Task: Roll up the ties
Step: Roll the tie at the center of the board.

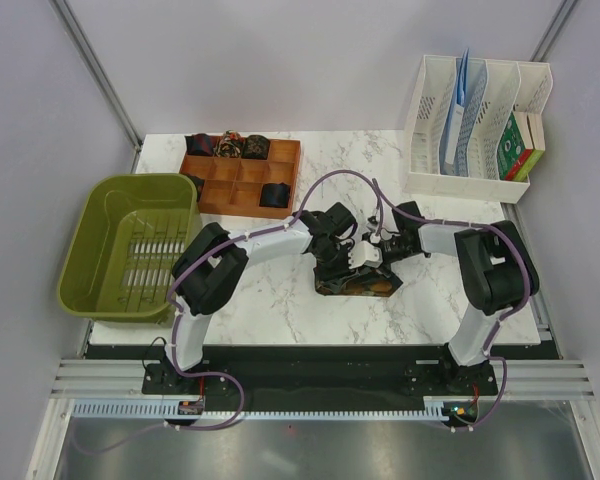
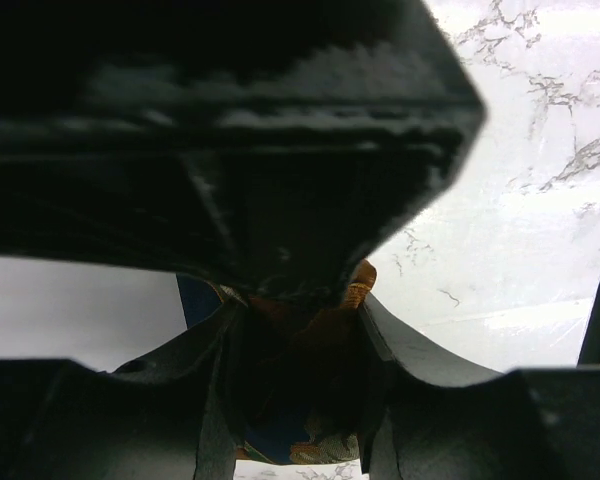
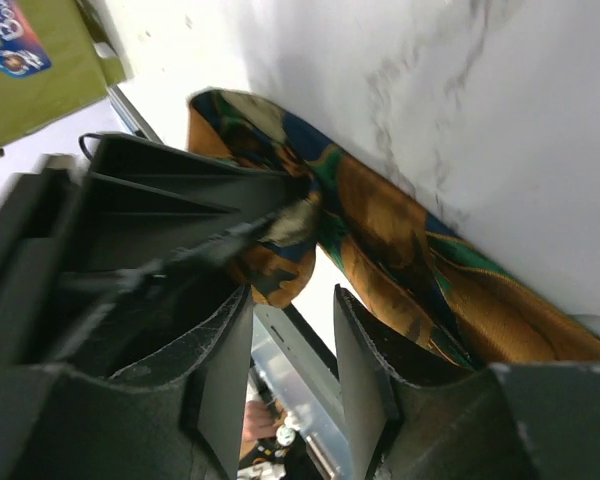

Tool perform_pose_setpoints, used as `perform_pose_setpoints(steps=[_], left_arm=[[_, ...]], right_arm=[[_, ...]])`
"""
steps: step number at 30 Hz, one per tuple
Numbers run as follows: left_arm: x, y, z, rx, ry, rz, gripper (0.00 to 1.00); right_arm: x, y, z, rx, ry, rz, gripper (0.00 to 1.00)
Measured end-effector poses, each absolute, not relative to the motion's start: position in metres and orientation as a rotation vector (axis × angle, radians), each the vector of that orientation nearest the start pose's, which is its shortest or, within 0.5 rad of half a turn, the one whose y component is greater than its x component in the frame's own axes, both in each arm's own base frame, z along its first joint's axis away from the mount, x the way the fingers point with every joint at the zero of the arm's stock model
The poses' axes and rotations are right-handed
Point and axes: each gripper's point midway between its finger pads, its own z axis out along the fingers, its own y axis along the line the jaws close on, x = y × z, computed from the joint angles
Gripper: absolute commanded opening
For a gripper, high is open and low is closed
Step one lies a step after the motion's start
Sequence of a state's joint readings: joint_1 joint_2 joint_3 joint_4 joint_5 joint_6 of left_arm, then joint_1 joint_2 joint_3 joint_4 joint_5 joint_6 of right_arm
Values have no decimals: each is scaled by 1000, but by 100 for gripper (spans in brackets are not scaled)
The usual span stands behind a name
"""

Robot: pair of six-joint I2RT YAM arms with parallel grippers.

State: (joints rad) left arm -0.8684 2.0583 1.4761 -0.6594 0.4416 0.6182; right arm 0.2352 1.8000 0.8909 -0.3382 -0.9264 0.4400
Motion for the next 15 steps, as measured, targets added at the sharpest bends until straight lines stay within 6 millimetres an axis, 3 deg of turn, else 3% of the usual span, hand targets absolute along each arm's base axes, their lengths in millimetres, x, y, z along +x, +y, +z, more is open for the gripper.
perform_pose_setpoints(steps=[3, 15], left_arm=[[236, -361, 21, 1963, 1989, -683, 29], [237, -359, 21, 1950, 2007, -689, 33]], right_arm=[[243, 218, 40, 83, 2830, 1475, 46], [244, 227, 33, 149, 2834, 1576, 42]])
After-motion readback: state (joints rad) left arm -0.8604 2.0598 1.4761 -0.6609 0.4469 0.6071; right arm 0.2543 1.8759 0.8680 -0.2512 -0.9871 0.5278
